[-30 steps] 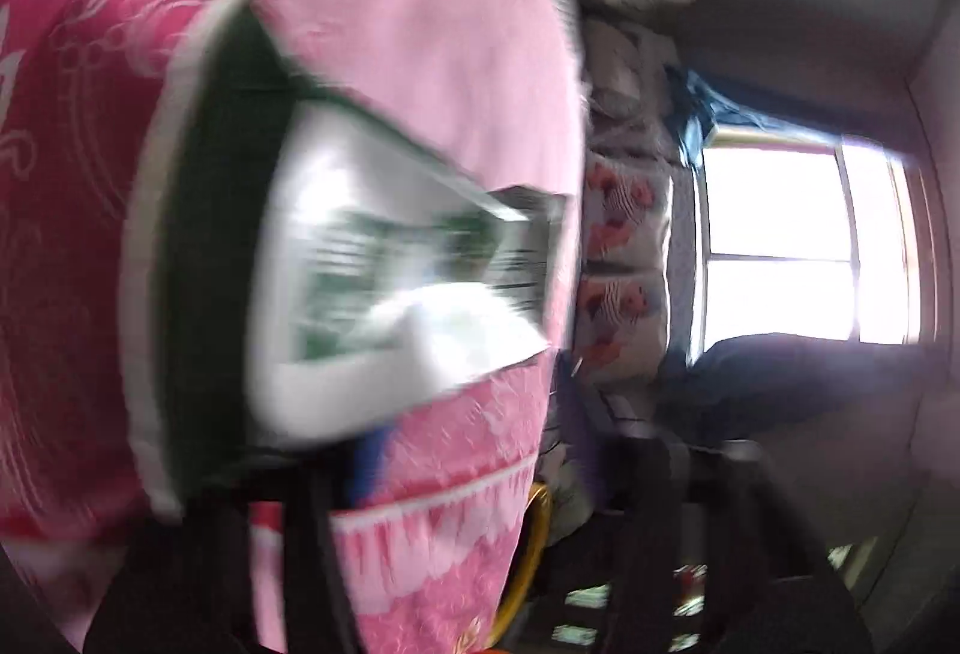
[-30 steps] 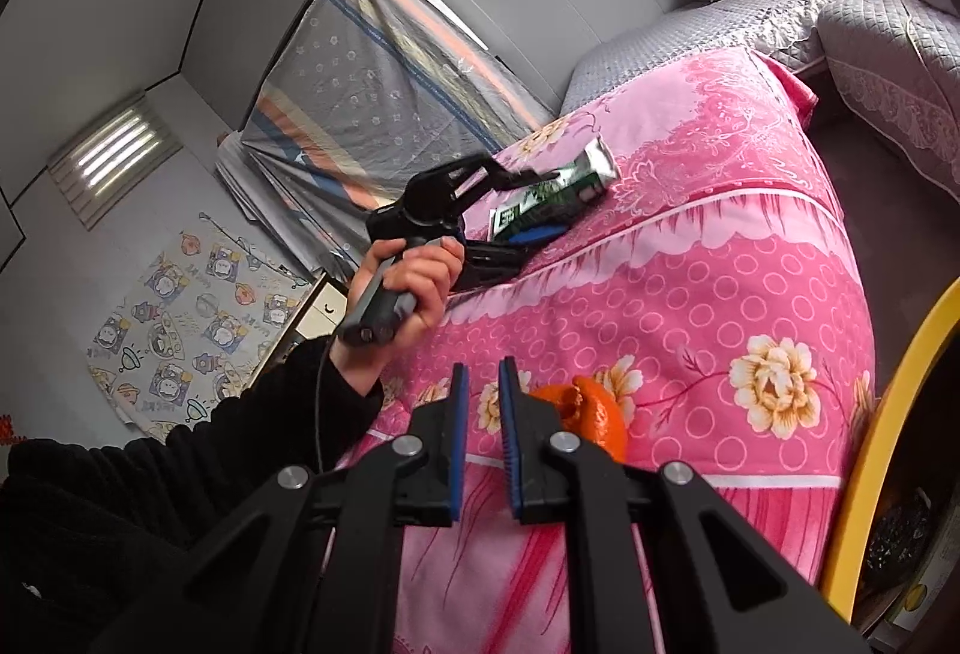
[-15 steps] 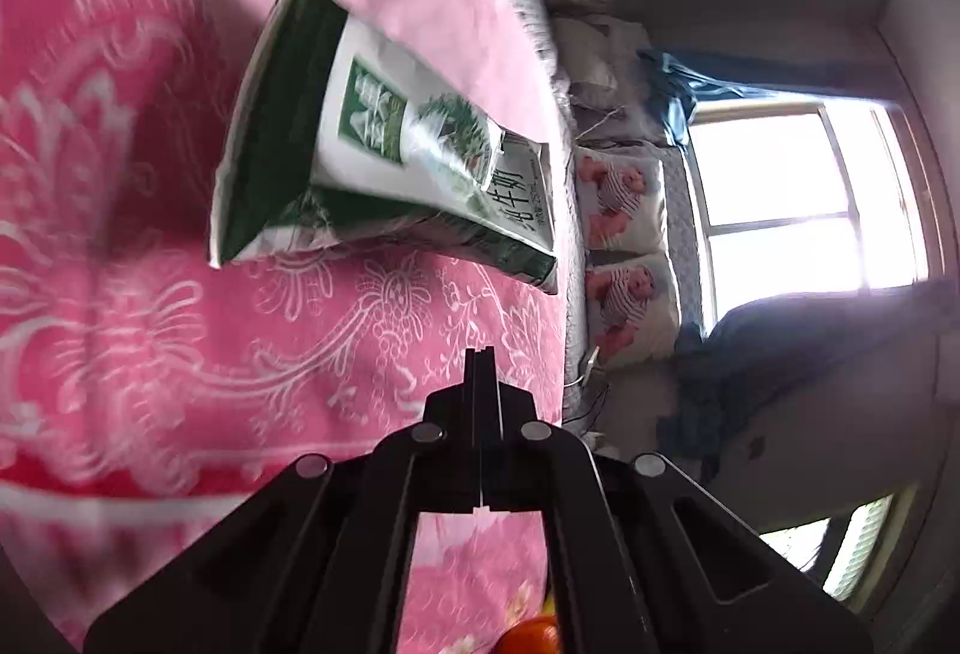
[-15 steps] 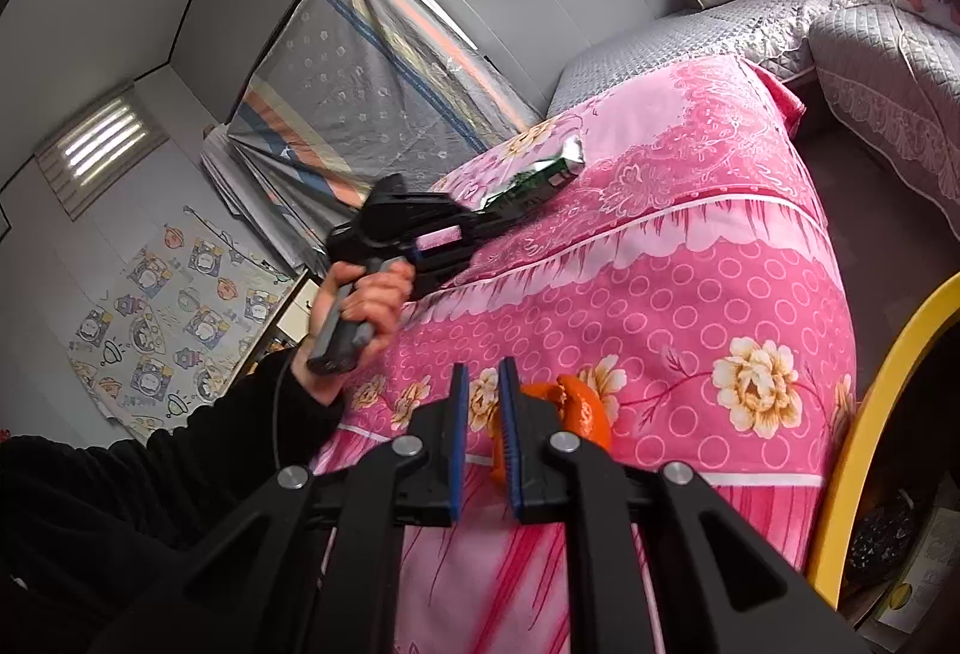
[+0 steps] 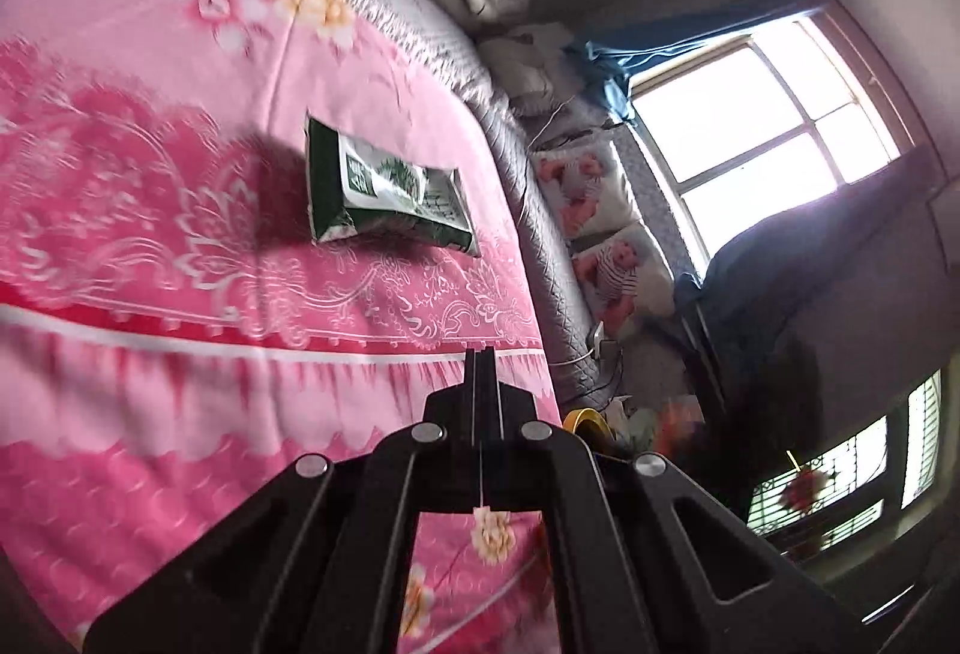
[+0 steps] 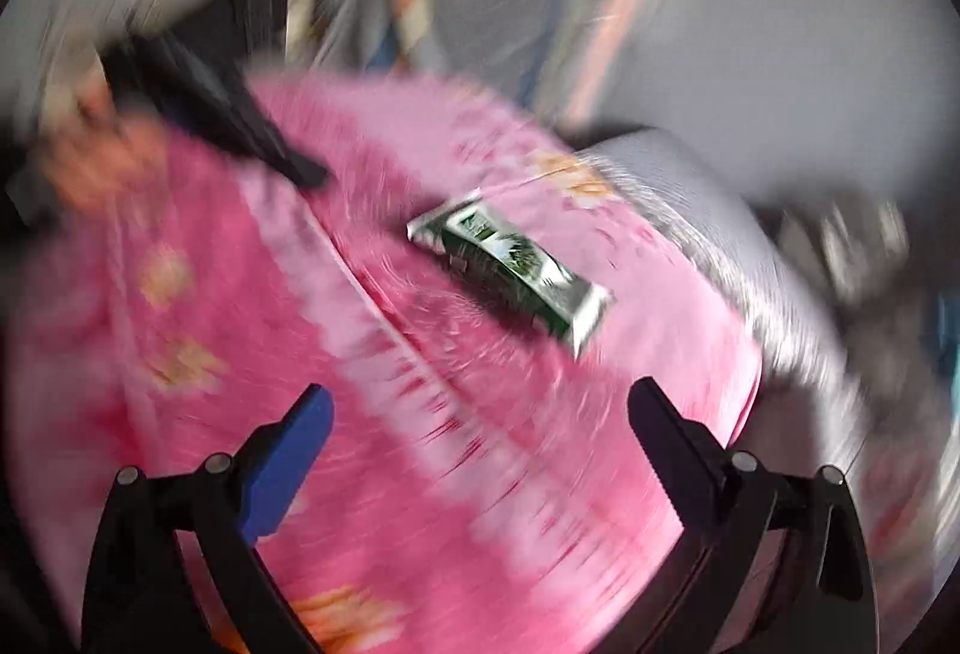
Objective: Collect trash
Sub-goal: 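Grasp the green-and-white milk carton with the left tool while the right tool holds the peel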
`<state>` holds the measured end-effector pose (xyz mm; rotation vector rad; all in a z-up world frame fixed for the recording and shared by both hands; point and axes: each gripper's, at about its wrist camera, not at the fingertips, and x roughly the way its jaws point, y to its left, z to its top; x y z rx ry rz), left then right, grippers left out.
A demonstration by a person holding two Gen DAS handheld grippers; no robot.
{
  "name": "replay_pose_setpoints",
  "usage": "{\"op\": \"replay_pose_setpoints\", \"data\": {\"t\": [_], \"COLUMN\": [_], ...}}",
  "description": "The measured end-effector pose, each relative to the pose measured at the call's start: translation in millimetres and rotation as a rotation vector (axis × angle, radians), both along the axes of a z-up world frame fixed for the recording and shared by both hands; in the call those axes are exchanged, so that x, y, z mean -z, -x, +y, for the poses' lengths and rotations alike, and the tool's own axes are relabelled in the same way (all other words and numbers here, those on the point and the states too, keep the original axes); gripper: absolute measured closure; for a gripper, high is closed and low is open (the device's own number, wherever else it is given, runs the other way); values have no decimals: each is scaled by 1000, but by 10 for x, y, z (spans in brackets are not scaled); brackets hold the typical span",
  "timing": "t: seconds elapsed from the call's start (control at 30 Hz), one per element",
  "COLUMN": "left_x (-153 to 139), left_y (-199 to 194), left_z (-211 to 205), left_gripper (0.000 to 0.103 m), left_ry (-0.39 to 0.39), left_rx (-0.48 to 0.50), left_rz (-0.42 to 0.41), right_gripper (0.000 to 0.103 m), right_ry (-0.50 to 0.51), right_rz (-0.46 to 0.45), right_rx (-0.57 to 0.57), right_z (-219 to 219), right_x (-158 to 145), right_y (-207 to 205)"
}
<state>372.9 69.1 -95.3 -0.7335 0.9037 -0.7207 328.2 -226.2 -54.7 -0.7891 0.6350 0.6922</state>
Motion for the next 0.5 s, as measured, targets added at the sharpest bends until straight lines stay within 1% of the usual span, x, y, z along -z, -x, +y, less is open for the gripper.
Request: {"op": "replay_pose_setpoints", "data": {"t": [0.03,0.07,0.1,0.23,0.3,0.33,0.37,0.43,0.47,0.5], "left_x": [0,-23,-35,-29,-20,30,33,20,12,1], "left_y": [20,50,96,198,242,250,276,355,371,388], "left_z": [71,97,145,306,385,370,396,423,437,453], "left_gripper": [103,103,103,103,103,103,98,56,19,19], "left_ry": [0,4,14,34,51,48,30,-9,-19,-15], "left_rx": [-3,-4,1,38,50,48,45,36,21,5], "left_rz": [-5,-10,-15,-12,-9,-11,-19,-40,-50,-64], "right_gripper": [8,8,8,8,8,8,8,8,8,9], "right_ry": [69,159,213,368,415,436,454,476,491,494], "right_rz": [-9,-11,10,168,224,243,282,328,340,348], "right_rx": [-22,-50,-77,-152,-187,-198,-211,-222,-220,-216], "right_z": [133,310,443,908,1044,1107,1156,1210,1237,1252], "right_x": [64,158,227,496,606,669,739,841,907,942], "right_y": [-153,-386,-573,-1224,-1377,-1420,-1494,-1592,-1653,-1698]}}
